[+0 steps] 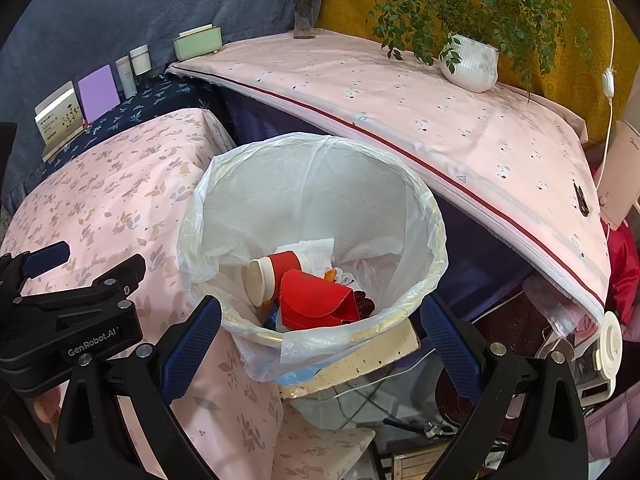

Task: Collect trash

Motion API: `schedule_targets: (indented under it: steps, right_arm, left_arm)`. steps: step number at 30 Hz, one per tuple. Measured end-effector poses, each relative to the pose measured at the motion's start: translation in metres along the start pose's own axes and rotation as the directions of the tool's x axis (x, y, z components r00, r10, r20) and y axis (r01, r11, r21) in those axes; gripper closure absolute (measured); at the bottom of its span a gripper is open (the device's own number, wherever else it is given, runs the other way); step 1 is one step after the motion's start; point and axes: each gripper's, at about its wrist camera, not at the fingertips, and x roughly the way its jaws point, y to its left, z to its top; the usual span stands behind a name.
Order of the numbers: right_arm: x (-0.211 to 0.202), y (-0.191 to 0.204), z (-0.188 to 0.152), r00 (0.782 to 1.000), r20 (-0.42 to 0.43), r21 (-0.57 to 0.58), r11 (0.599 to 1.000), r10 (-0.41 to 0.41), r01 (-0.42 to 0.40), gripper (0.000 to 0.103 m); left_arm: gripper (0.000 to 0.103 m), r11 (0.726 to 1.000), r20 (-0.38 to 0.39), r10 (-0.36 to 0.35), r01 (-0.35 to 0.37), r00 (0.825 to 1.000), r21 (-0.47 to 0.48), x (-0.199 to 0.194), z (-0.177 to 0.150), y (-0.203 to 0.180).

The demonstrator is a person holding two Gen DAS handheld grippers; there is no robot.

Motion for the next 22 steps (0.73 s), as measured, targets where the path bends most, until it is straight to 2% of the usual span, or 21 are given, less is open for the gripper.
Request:
schedule_targets:
  steps: [22]
  right_arm:
    - [-0.0007,-0.0042,-0.0024,1.000,-0.003,0.011,1.000,-0.007,0.007,0.007]
  left_arm:
    - [0.013,1.000,0.012,-0.002,0.002,1.000,0.010,-0.0022,-0.0042,-0.0061]
